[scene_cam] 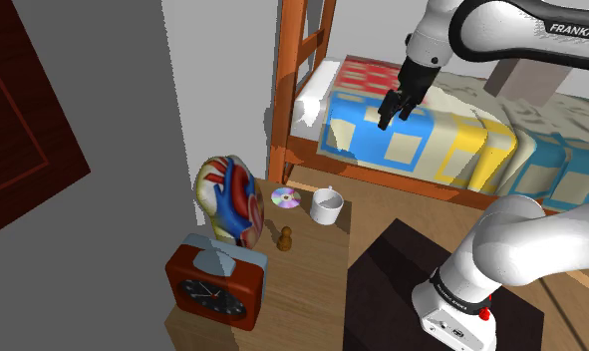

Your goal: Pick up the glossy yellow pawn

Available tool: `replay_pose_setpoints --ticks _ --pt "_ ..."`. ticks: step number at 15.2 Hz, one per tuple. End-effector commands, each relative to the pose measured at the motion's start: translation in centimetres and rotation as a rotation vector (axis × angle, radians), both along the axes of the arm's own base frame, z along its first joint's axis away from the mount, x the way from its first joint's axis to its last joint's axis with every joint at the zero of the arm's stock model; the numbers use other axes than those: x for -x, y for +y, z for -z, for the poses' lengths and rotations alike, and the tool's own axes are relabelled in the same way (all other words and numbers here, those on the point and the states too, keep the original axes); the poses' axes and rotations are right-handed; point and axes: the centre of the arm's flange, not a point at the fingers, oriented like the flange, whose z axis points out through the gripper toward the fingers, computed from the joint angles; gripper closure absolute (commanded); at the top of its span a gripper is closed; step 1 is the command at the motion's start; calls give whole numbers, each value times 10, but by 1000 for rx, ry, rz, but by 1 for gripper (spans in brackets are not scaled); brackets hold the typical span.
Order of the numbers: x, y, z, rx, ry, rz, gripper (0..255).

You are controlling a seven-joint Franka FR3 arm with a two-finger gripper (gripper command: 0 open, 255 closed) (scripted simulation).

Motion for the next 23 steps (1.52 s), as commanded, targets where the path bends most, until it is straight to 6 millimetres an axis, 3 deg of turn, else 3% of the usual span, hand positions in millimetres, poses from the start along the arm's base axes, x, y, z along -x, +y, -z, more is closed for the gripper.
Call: replay_pose_setpoints --ticks 1,23 --pt "0 0 0 0 0 0 0" --pt "-76 183 208 -65 109 158 0"
